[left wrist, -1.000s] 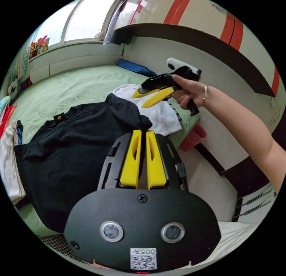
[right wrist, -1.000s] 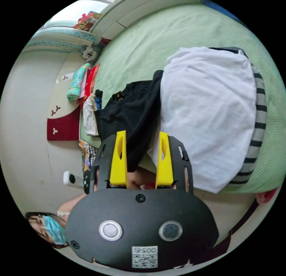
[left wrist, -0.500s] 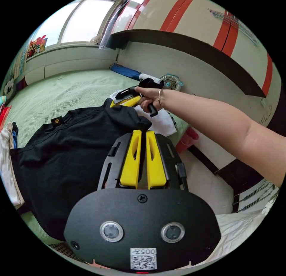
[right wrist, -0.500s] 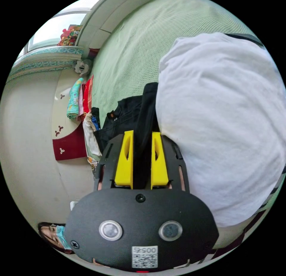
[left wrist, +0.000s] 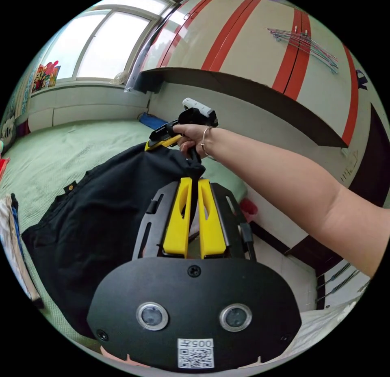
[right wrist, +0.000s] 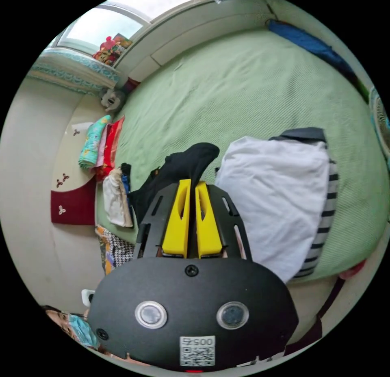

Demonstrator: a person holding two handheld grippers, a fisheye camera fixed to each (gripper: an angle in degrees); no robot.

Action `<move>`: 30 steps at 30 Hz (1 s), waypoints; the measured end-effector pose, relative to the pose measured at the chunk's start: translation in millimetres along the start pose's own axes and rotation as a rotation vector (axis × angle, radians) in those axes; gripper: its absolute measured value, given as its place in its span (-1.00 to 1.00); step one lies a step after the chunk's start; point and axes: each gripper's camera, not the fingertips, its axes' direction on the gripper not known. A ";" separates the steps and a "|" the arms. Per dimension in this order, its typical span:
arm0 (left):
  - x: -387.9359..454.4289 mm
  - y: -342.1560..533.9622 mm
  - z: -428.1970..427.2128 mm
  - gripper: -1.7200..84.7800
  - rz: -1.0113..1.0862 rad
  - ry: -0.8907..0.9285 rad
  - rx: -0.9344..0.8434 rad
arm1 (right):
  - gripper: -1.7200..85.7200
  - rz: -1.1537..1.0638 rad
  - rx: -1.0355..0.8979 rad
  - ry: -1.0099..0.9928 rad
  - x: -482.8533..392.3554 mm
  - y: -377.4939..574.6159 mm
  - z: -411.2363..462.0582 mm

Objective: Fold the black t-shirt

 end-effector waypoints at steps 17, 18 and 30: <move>-82.8 77.9 -87.2 -0.87 -0.337 -0.111 0.027 | -0.98 -0.184 0.128 0.250 -198.4 41.4 58.8; -86.7 84.3 -91.7 -0.87 -0.351 -0.124 0.025 | -0.97 -0.220 0.108 0.235 -223.6 45.2 79.4; -180.6 176.0 -164.0 -0.73 -0.578 -0.292 -0.082 | -0.84 -0.346 -0.003 0.014 -331.1 90.1 203.8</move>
